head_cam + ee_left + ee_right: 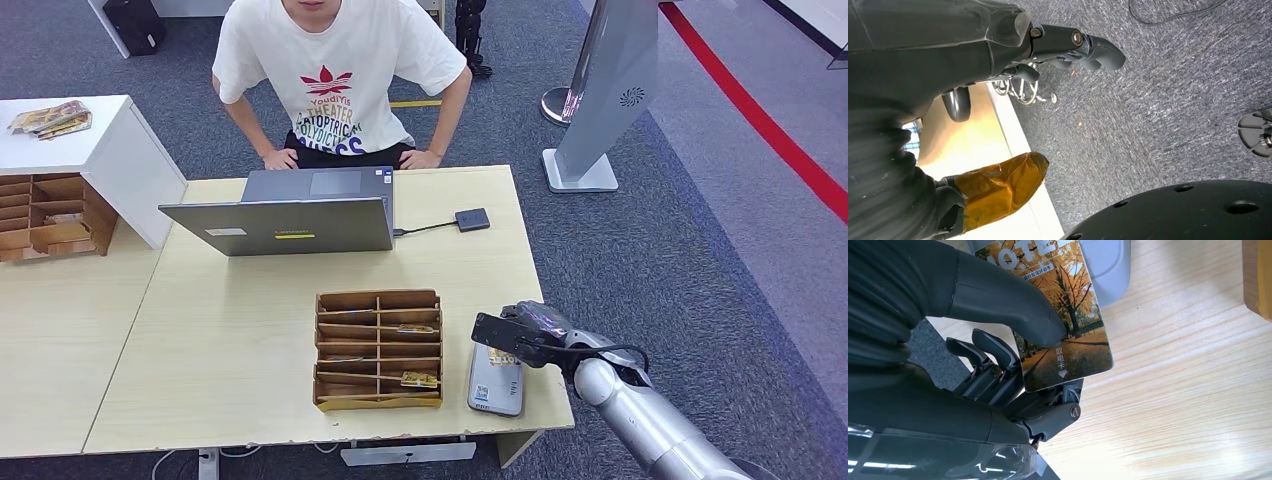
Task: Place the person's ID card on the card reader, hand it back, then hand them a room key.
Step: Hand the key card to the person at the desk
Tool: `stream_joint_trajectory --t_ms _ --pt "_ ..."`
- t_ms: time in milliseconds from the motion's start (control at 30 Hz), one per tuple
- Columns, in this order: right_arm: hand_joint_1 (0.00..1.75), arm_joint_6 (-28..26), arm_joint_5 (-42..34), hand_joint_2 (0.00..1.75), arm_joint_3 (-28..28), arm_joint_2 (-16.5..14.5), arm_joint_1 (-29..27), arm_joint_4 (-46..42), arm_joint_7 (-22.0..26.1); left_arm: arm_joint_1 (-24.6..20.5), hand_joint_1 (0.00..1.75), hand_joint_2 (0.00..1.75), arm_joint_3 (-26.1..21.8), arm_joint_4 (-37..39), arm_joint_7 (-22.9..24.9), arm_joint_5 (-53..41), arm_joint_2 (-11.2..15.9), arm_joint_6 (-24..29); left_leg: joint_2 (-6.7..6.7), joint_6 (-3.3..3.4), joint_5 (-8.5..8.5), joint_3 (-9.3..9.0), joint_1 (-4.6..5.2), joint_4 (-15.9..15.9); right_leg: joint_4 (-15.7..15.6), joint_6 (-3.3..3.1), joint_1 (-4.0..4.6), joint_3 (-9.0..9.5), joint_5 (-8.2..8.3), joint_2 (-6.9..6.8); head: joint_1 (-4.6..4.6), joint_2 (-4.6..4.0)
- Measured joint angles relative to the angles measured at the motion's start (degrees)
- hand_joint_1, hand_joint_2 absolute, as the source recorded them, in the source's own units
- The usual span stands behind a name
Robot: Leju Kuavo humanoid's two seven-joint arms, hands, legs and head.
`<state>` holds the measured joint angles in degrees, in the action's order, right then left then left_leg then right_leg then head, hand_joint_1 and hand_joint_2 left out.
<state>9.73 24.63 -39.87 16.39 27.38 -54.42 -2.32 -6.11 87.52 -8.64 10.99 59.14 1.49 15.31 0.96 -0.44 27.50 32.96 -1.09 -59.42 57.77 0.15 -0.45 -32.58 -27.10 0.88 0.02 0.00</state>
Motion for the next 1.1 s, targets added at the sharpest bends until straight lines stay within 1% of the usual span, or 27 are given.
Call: stream_joint_trajectory --t_ms 1100 --pt "1.75 -0.02 -0.15 1.75 -0.25 0.11 0.11 0.01 0.00 0.00 0.00 1.75 0.00 -0.01 0.00 0.09 0.01 -0.03 0.00 0.00 0.00 0.00 0.00 0.00 -0.01 0.00 0.00 0.00 0.00 0.00 0.00 0.00"
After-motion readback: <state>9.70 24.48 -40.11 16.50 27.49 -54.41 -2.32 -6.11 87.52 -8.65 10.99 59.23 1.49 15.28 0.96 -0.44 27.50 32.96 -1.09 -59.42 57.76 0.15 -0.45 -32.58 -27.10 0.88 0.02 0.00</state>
